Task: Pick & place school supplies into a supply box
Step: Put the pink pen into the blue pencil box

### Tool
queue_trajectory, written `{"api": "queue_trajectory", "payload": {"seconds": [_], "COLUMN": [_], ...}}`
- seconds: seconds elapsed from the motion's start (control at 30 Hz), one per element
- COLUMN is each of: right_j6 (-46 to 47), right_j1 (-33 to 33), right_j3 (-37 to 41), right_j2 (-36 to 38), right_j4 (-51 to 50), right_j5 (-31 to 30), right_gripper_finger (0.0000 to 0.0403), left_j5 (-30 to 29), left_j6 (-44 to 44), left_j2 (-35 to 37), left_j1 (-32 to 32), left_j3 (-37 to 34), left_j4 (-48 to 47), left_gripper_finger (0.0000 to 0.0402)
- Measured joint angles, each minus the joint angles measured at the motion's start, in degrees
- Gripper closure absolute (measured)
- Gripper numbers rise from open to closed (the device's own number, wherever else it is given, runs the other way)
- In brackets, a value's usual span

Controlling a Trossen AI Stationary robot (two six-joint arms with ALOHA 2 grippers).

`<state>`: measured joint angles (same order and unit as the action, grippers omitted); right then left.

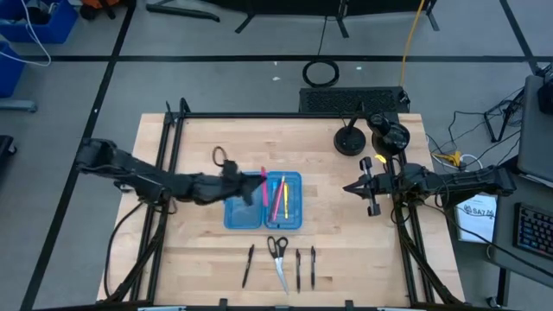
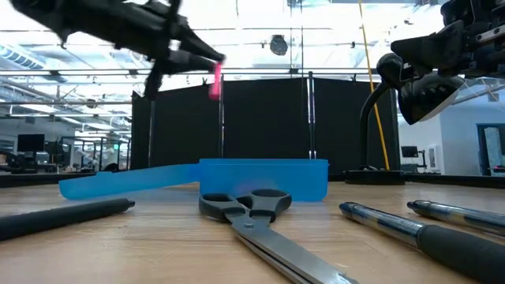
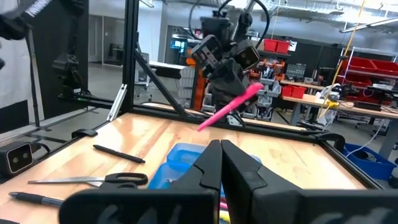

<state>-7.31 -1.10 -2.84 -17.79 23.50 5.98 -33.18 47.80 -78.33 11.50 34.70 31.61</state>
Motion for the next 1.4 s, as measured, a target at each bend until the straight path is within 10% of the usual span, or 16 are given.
{"api": "queue_trajectory", "payload": {"seconds": [0.43,1.4], "right_j6": [-0.7,0.2], "right_j1": [0.0,0.0], "right_j3": [0.0,0.0], "right_j2": [-0.1,-0.2], "right_j4": [0.5,1.2], "right_j5": [0.0,0.1], "right_gripper_finger": [0.0403,0.0403], "left_j5": [2.2,13.8], "left_j6": [21.9,25.6], "left_j2": [-26.4,-38.7], "left_j1": [-4.6,-9.4], "left_j3": [45.0,50.9], "left_j4": [-64.3,-68.8], "left_gripper_finger": [0.036,0.036]}}
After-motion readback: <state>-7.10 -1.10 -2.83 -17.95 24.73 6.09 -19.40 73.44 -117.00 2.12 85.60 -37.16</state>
